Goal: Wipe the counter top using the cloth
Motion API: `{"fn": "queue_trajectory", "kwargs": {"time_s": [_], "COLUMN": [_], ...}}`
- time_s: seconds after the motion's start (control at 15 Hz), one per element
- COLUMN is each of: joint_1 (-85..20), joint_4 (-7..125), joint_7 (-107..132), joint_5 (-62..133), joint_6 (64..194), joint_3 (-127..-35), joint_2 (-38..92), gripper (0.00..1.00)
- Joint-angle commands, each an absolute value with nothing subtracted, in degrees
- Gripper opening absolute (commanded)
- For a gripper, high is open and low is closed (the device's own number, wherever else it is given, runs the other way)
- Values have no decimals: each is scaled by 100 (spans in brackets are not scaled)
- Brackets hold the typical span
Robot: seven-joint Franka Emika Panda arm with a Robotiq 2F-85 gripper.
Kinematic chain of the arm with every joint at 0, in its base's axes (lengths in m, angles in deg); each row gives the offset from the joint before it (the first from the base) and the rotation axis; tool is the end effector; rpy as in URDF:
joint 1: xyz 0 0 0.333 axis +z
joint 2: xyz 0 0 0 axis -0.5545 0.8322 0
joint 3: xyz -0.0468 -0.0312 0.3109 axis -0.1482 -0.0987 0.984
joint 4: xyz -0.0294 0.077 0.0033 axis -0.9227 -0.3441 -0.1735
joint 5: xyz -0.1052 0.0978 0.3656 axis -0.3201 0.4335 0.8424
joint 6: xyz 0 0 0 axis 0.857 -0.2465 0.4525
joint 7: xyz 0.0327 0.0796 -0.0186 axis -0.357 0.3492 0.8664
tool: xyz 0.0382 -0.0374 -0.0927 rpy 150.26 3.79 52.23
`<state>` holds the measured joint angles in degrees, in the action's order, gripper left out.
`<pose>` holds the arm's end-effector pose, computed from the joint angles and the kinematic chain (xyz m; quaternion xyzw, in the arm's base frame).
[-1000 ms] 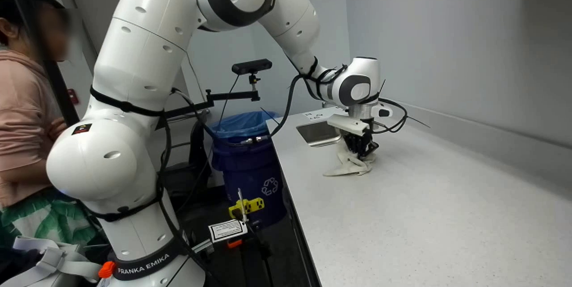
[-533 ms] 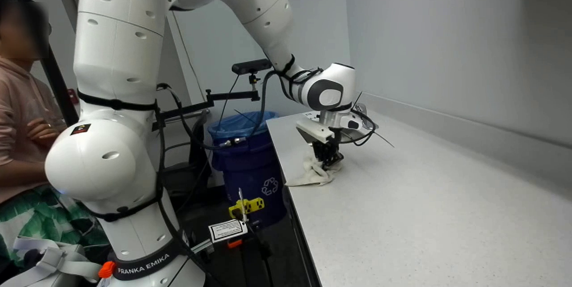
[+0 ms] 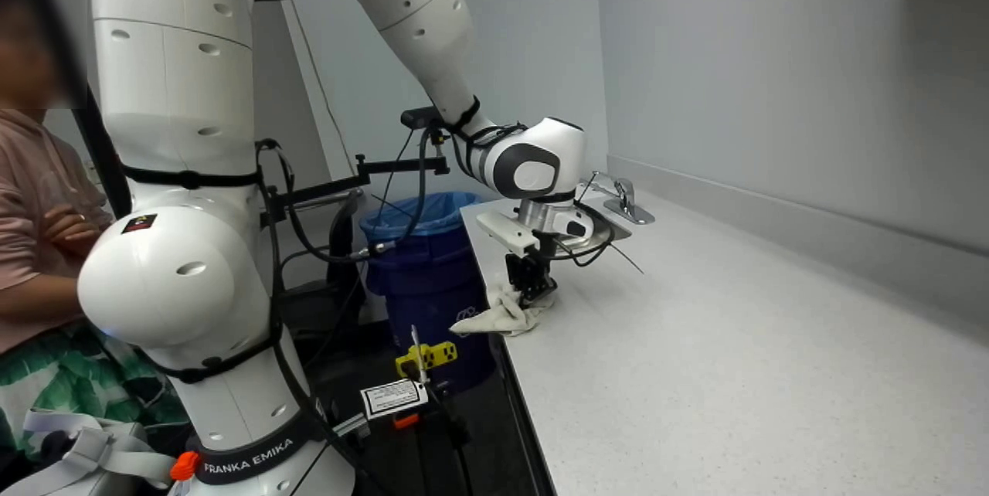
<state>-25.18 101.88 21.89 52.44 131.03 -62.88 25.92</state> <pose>0.4425 0.1919 0.1973 -0.9774 -0.1333 0.1400 0.0849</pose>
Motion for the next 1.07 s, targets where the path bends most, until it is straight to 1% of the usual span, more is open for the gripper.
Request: {"fn": "queue_trajectory", "kwargs": {"time_s": [0.0, 0.47, 1.0], "joint_1": [-2550, -2693, -3160], "joint_4": [10265, 10068, 9959], "joint_7": [2256, 2145, 2474], "joint_5": [5119, 4426, 4410], "joint_6": [13320, 13495, 13249], "joint_3": [-6453, -6987, -7324], "joint_2": [2600, 2464, 1907], "gripper": [2, 2, 2]}}
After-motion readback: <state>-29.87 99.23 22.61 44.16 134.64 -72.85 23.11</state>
